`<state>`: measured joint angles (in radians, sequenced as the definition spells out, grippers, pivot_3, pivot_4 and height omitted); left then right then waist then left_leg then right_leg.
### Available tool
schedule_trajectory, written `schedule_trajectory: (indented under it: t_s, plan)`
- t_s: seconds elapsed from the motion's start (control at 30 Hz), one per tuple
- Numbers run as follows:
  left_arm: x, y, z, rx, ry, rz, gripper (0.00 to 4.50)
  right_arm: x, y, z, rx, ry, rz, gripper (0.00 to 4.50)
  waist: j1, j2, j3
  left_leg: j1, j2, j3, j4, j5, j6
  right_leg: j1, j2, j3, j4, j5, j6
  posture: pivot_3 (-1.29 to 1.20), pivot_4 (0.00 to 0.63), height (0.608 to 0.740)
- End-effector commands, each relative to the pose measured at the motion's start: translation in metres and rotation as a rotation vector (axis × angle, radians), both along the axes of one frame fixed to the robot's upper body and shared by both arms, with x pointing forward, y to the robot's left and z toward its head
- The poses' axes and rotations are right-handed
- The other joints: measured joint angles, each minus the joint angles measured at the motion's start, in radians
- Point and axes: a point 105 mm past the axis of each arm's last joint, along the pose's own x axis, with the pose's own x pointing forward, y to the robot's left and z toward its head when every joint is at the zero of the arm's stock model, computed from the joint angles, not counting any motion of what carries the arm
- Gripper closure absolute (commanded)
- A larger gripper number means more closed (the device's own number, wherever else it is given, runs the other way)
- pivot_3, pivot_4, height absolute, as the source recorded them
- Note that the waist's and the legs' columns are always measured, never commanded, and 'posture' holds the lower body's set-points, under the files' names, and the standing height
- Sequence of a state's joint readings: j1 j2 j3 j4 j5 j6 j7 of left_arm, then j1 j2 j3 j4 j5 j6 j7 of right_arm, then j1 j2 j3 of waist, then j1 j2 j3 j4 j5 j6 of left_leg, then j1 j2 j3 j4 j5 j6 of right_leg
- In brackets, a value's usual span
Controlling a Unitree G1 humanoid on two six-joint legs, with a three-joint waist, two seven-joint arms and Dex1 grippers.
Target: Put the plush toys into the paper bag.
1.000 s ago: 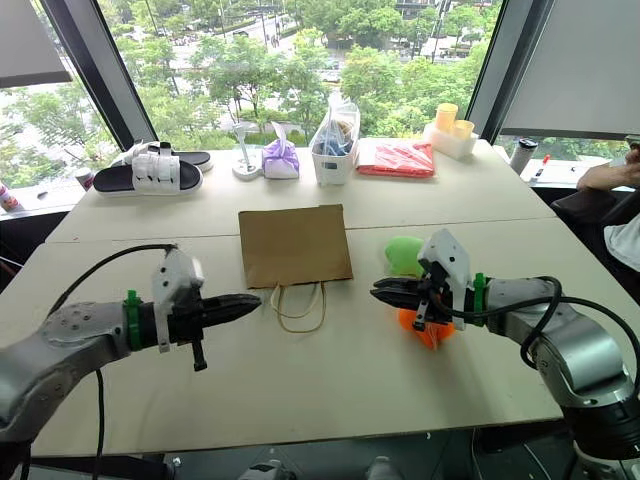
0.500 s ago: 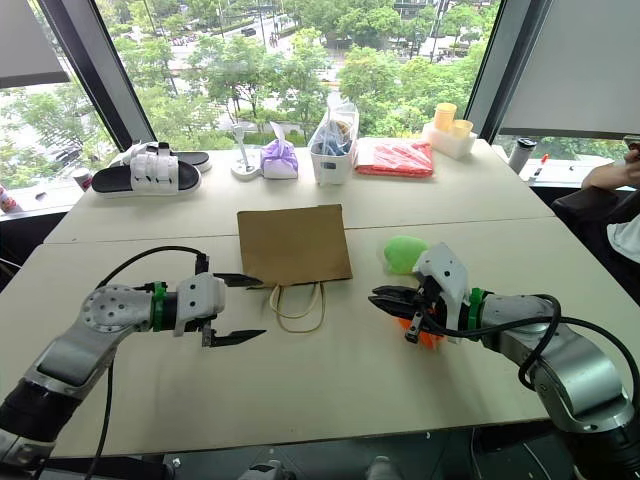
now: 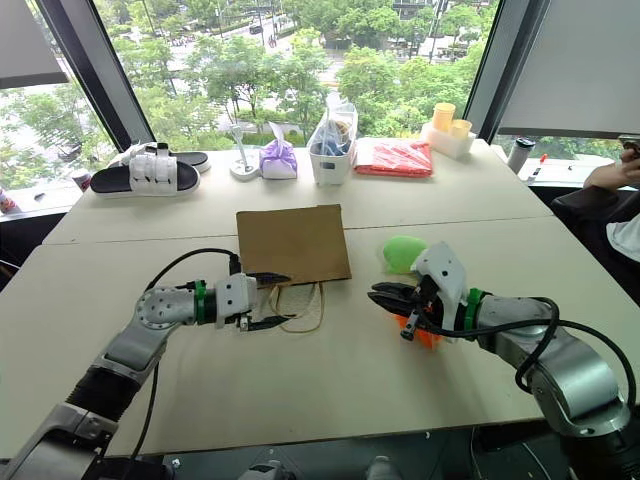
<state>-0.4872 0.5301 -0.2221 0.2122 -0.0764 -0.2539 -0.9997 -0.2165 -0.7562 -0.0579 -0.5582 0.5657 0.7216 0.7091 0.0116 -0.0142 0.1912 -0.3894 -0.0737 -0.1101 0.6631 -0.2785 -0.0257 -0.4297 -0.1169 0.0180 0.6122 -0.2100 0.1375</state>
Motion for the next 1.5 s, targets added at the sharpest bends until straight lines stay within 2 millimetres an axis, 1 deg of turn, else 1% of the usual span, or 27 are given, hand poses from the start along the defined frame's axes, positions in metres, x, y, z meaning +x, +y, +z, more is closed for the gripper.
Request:
schedule_trajectory:
  t_s: [0.03,0.1,0.13,0.27,0.4,0.47,0.7,0.87,0.9,0.93,1.0,1.1,1.17,1.23,1.3,1.37,1.47,1.5]
  plan:
    - [0.003,-0.001,0.019,-0.031,-0.062,-0.008,3.24,0.000,0.009,-0.002,-0.018,-0.054,-0.019,3.96,0.000,0.000,0.000,0.000,0.000,0.000,0.000,0.000,0.000,0.000,0.000,0.000,0.000,0.000,0.000,0.00,0.150,0.740]
    - [0.006,-0.001,0.028,-0.069,-0.057,0.012,4.24,0.009,0.009,-0.010,-0.036,-0.067,-0.074,3.96,0.000,0.000,0.000,0.000,0.000,0.000,0.000,0.000,0.000,0.000,0.000,0.000,0.000,0.000,0.000,0.00,0.150,0.740]
    - [0.011,-0.003,0.038,-0.125,-0.041,0.040,4.38,0.013,0.014,-0.014,-0.016,-0.062,-0.092,3.96,0.001,0.000,0.000,0.000,0.000,0.000,0.001,0.000,0.000,0.000,0.000,0.000,0.000,0.000,0.000,0.00,0.150,0.740]
    - [0.016,-0.006,0.066,-0.279,0.009,0.089,4.38,0.023,0.035,-0.031,0.020,-0.052,-0.131,3.96,-0.002,0.000,0.000,0.000,0.000,-0.001,0.001,0.000,0.000,0.000,0.000,0.000,0.001,0.000,0.000,0.00,0.150,0.740]
    - [0.012,-0.010,0.086,-0.379,0.058,0.085,4.38,0.040,0.060,-0.039,0.080,-0.061,-0.186,3.96,-0.011,0.000,0.000,0.000,-0.001,-0.002,0.001,0.000,0.000,0.000,0.000,0.000,0.002,0.000,0.000,0.00,0.150,0.740]
    - [0.010,-0.012,0.092,-0.408,0.082,0.081,4.38,0.049,0.071,-0.041,0.103,-0.069,-0.207,3.96,-0.022,0.000,0.000,0.000,-0.001,-0.003,0.000,0.001,-0.001,-0.001,0.001,0.000,0.002,0.000,0.000,0.00,0.150,0.740]
    - [0.001,-0.015,0.111,-0.501,0.171,0.066,4.38,0.086,0.106,-0.052,0.127,-0.115,-0.275,3.96,-0.029,0.000,0.000,0.000,-0.001,-0.003,0.000,0.001,-0.002,-0.001,0.001,0.000,0.003,0.000,0.000,0.00,0.150,0.740]
    - [-0.002,-0.015,0.127,-0.578,0.196,0.075,4.38,0.105,0.127,-0.060,0.139,-0.109,-0.298,3.96,-0.031,0.000,0.000,0.000,-0.001,-0.003,-0.001,0.001,-0.002,-0.002,0.001,0.001,0.003,0.000,0.000,0.00,0.150,0.740]
    - [-0.003,-0.015,0.130,-0.595,0.203,0.077,4.45,0.108,0.130,-0.061,0.151,-0.102,-0.310,4.21,-0.031,0.000,0.000,0.000,-0.001,-0.003,-0.001,0.002,-0.003,-0.002,0.001,0.001,0.003,0.000,0.000,0.00,0.150,0.740]
    - [-0.004,-0.015,0.133,-0.608,0.209,0.079,4.50,0.110,0.132,-0.061,0.158,-0.100,-0.313,4.49,-0.032,0.000,0.000,0.000,-0.001,-0.003,-0.001,0.002,-0.003,-0.002,0.001,0.001,0.003,0.000,0.000,0.00,0.150,0.740]
    - [-0.006,-0.014,0.138,-0.633,0.217,0.082,4.50,0.114,0.134,-0.065,0.135,-0.114,-0.317,4.49,-0.032,0.001,0.000,0.000,-0.001,-0.003,-0.002,0.005,-0.009,-0.003,0.001,0.001,0.003,0.000,0.000,0.00,0.150,0.740]
    - [-0.007,-0.012,0.147,-0.670,0.219,0.093,4.50,0.116,0.135,-0.075,0.099,-0.078,-0.316,4.49,-0.032,0.000,0.000,0.000,-0.001,-0.004,-0.002,0.005,-0.009,-0.003,0.001,0.001,0.003,0.000,0.000,0.00,0.150,0.740]
    - [-0.007,-0.010,0.158,-0.708,0.207,0.099,4.50,0.114,0.136,-0.085,0.040,-0.055,-0.293,4.49,-0.032,0.000,0.000,0.000,-0.001,-0.004,-0.002,0.005,-0.009,-0.003,0.001,0.001,0.003,0.000,0.000,0.00,0.150,0.740]
    - [-0.004,-0.006,0.174,-0.751,0.182,0.109,4.50,0.114,0.134,-0.092,0.007,-0.040,-0.297,4.49,-0.032,0.000,-0.001,0.000,-0.001,-0.004,-0.002,0.005,-0.009,-0.003,0.002,0.001,0.004,0.000,0.000,0.00,0.150,0.740]
    - [-0.002,-0.001,0.195,-0.802,0.151,0.110,4.50,0.113,0.132,-0.098,-0.008,-0.014,-0.297,4.49,-0.031,0.001,-0.001,0.001,-0.001,-0.004,-0.002,0.005,-0.009,-0.003,0.002,0.001,0.005,0.000,0.000,0.00,0.150,0.740]
    - [-0.001,0.001,0.204,-0.826,0.142,0.110,4.50,0.112,0.132,-0.100,-0.015,-0.006,-0.294,4.49,-0.032,0.001,-0.001,0.001,-0.001,-0.004,-0.002,0.005,-0.009,-0.003,0.002,0.001,0.005,0.001,0.000,0.00,0.150,0.740]
    - [0.000,0.006,0.235,-0.870,0.067,0.101,4.50,0.108,0.131,-0.105,-0.019,0.022,-0.292,4.49,-0.032,0.001,-0.002,0.002,-0.001,-0.004,-0.002,0.006,-0.010,-0.001,0.002,0.001,0.004,0.001,0.000,0.00,0.150,0.740]
    - [0.000,0.007,0.240,-0.878,0.057,0.096,4.50,0.107,0.130,-0.106,-0.020,0.030,-0.293,4.49,-0.032,0.001,-0.002,0.002,-0.001,-0.004,-0.002,0.006,-0.010,-0.001,0.003,0.001,0.004,0.001,0.000,0.00,0.150,0.740]
